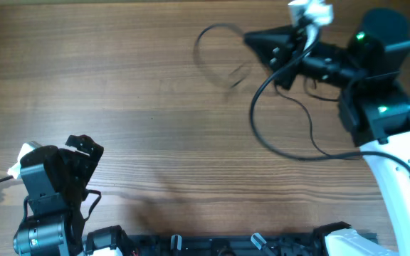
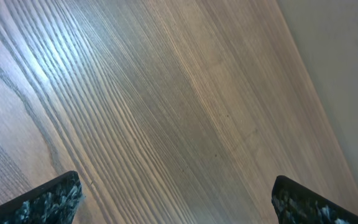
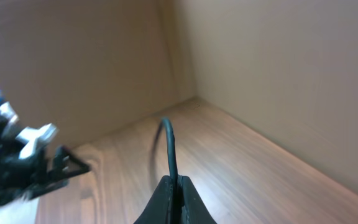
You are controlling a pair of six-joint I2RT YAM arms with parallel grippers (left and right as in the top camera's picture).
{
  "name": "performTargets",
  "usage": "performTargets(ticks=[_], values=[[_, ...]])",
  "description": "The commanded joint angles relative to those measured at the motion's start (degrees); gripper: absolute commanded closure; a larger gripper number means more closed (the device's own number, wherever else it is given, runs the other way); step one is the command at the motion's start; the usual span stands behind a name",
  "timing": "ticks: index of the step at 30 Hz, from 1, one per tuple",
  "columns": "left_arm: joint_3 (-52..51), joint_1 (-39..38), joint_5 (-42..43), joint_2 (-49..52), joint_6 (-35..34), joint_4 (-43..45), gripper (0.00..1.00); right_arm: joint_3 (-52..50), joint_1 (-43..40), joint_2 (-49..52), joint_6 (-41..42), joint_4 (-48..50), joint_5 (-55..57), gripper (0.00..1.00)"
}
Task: Untangle cables
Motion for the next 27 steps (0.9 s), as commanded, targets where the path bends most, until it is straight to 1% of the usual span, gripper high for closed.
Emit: performTargets(ticks=[1, 3, 6, 9, 11, 13, 17, 20, 24, 27], values=[[0.1, 0.4, 0.1, -0.1, -0.1, 0.2, 0.00, 0.4, 0.9, -0.1, -5.9, 0.4, 13.4, 0.96], [0.1, 0.4, 0.1, -0.1, -0.1, 0.2, 0.00, 0.4, 0.5, -0.1, -5.9, 0.8, 27.2, 0.96], [0.1, 0.4, 0.1, -0.1, -0.1, 0.2, 0.00, 0.4, -0.9, 0.0, -6.8, 2.5, 42.9, 0.96], [0.1, 0.4, 0.1, -0.1, -0.1, 0.2, 0.00, 0.4, -4.1, 0.1, -8.0, 6.2, 51.6, 0.96], [0.1, 0.3, 0.1, -0.1, -0.1, 0.2, 0.00, 0.4, -6.8, 0.8, -9.9, 9.6, 53.4, 0.96], [0.1, 0.4, 0.1, -0.1, -0.1, 0.2, 0.00, 0.4, -9.9, 1.7, -9.8, 13.9, 55.4, 0.96], [0.1, 0.4, 0.1, -0.1, -0.1, 0.2, 0.00, 0.4, -20.5, 5.2, -9.6, 26.1, 57.9, 0.96], [0.1, 0.4, 0.1, -0.1, -0.1, 0.2, 0.00, 0.4, -26.6, 9.6, -9.5, 31.8, 57.9, 0.96], [0.1, 0.4, 0.1, -0.1, -0.1, 0.2, 0.00, 0.5, -32.0, 18.0, -9.7, 34.3, 57.2, 0.96], [0.1, 0.4, 0.1, -0.1, -0.1, 0.2, 0.00, 0.5, -34.0, 25.8, -9.2, 34.4, 51.3, 0.96]])
